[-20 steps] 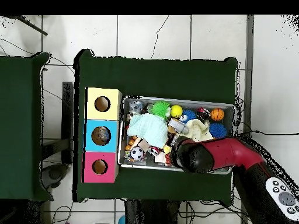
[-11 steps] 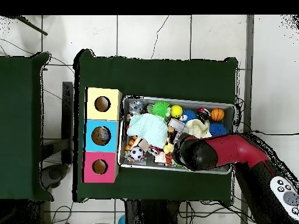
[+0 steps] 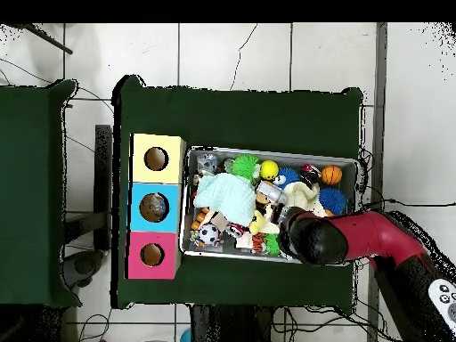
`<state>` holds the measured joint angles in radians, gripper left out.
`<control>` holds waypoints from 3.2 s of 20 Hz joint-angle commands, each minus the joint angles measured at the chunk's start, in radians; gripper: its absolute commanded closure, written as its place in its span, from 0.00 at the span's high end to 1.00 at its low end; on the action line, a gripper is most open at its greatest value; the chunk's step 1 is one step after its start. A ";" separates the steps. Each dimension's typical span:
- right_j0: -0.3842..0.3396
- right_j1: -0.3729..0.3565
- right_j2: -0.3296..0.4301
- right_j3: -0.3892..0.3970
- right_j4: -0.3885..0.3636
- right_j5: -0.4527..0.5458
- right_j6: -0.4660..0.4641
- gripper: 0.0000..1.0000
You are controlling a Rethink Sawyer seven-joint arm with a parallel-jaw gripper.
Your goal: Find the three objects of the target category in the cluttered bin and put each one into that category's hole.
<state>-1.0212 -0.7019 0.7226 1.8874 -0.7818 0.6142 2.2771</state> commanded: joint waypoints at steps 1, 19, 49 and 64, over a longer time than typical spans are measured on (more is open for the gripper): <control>-0.071 0.068 0.013 -0.039 -0.116 0.063 -0.419 1.00; -0.075 0.219 -0.070 -0.071 -0.306 -0.074 -0.357 1.00; 0.152 -0.008 -0.018 0.112 0.002 -0.136 -0.091 0.00; 0.442 -0.013 -0.261 0.097 0.104 -0.339 0.095 0.00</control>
<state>-0.6413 -0.7222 0.5413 1.9564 -0.7490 0.3787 2.1285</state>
